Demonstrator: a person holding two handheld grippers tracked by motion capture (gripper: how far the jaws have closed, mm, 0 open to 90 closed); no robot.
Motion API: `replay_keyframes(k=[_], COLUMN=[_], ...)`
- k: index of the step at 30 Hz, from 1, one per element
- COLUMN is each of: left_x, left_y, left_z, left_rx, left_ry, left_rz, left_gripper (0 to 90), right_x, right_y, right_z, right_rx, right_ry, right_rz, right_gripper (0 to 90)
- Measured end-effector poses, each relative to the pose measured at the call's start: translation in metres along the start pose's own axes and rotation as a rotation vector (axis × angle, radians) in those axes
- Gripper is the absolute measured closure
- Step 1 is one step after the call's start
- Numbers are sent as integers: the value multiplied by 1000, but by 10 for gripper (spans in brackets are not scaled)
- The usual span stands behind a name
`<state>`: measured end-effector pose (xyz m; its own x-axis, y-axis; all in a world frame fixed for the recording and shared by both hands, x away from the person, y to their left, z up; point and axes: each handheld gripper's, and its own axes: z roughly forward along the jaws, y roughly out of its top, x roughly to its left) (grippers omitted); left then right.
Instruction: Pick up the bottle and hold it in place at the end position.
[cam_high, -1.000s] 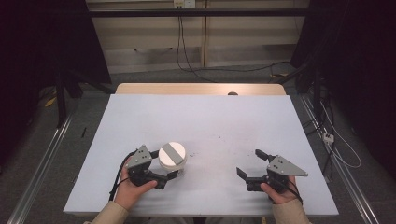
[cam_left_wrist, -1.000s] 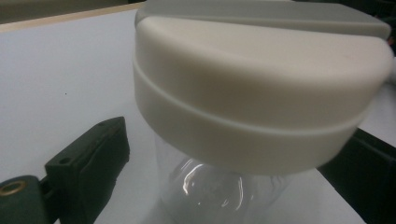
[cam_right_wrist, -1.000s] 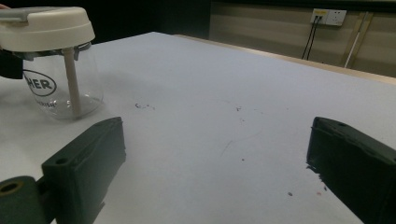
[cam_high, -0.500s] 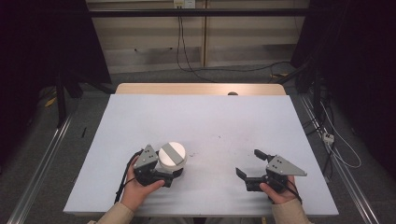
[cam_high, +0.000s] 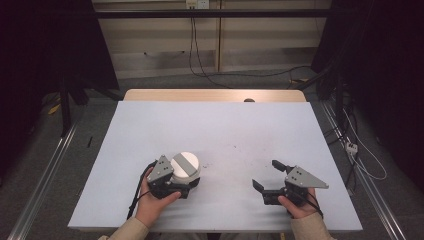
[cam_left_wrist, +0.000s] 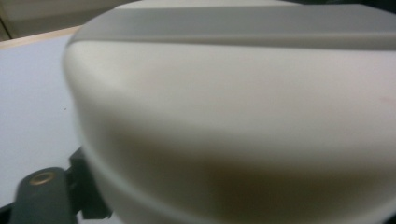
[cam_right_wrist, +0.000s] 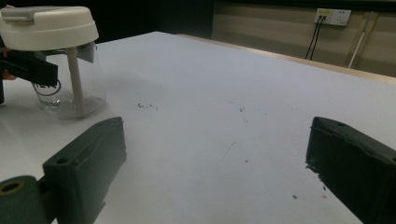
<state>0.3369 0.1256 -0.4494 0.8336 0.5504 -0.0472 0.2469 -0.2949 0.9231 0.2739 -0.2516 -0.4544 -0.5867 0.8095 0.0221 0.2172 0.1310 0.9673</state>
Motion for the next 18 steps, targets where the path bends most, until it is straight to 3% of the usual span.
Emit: replay_keyframes(k=[8,18], left_x=[3,8], left_y=[0,8], left_z=[-1,-4], left_rx=[-4,-44], left_ry=[3,-4], left_rz=[12,-10], left_gripper=[182,183], right_x=[0,0], right_y=[0,1], right_z=[0,0], right_rx=[-1,-4], right_ry=[2,1], right_rz=[-4,-6], right_gripper=[41,41])
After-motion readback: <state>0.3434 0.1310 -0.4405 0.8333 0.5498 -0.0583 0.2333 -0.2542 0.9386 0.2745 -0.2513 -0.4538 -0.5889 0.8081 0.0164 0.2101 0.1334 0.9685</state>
